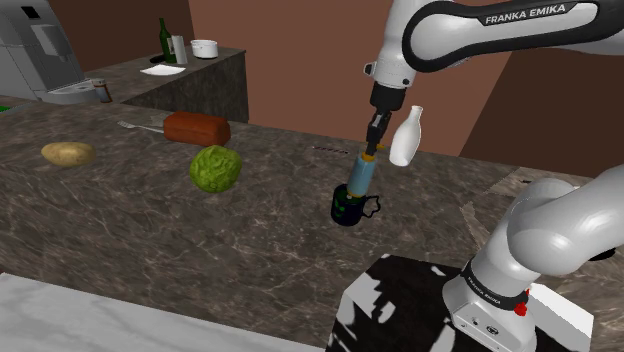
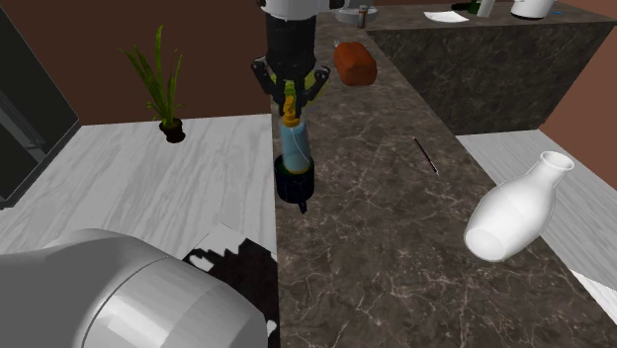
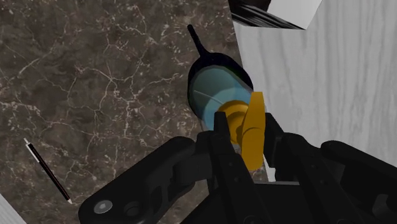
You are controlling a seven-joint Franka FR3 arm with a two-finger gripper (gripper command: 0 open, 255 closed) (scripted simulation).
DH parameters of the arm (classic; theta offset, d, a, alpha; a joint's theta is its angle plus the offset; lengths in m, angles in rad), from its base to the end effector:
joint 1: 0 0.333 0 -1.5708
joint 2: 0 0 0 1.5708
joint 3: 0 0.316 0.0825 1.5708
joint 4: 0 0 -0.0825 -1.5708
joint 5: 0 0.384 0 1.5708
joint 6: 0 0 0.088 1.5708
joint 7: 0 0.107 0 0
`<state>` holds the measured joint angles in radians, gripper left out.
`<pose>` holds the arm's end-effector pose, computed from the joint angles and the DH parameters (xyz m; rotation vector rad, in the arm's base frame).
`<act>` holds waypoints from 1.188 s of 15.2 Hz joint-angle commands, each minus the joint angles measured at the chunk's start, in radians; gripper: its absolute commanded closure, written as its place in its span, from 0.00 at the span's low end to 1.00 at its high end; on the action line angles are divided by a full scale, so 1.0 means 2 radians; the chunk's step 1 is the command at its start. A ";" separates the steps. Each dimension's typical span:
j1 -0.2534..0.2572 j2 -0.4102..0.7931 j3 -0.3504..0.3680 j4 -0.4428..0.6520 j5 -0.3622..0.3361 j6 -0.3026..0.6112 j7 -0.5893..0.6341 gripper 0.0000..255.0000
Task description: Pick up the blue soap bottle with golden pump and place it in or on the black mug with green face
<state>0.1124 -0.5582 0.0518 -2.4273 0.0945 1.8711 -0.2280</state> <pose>0.3758 0.0713 0.5037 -3.0300 -0.5459 -0.0062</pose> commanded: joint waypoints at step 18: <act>-0.002 -0.002 -0.005 0.057 -0.004 -0.060 0.000 0.00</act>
<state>0.1086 -0.5658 0.0443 -2.3280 0.0882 1.7645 -0.2275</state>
